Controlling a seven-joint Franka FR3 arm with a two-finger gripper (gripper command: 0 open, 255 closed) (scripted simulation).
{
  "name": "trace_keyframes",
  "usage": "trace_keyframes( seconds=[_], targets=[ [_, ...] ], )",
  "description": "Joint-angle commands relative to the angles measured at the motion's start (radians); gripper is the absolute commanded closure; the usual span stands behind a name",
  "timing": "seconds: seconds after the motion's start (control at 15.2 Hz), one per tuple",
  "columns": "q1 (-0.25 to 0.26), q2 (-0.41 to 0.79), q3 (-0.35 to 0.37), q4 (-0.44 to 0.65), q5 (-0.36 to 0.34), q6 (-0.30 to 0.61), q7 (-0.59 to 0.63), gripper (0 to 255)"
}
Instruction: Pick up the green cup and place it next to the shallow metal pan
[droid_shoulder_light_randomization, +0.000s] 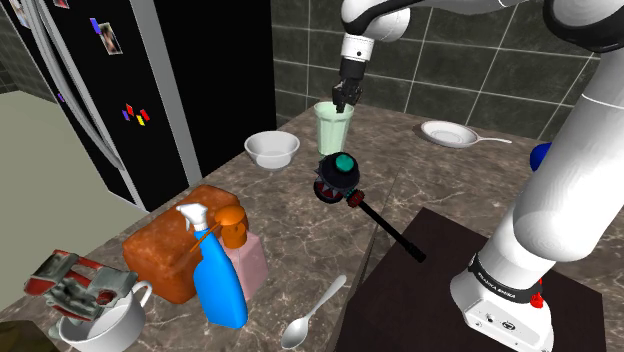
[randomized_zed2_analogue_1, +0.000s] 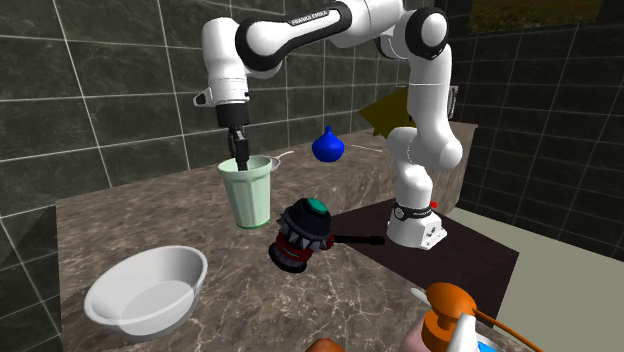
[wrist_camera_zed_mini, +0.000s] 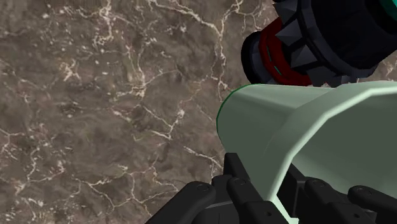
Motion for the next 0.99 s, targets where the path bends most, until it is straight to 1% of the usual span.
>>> trace_keyframes(
  seconds=[0.0, 0.92],
  targets=[
    [-0.001, -0.002, -0.001, 0.023, -0.002, -0.024, 0.004, 255],
    [-0.004, -0.008, -0.004, 0.203, -0.010, -0.207, 0.038, 255]
  ],
)
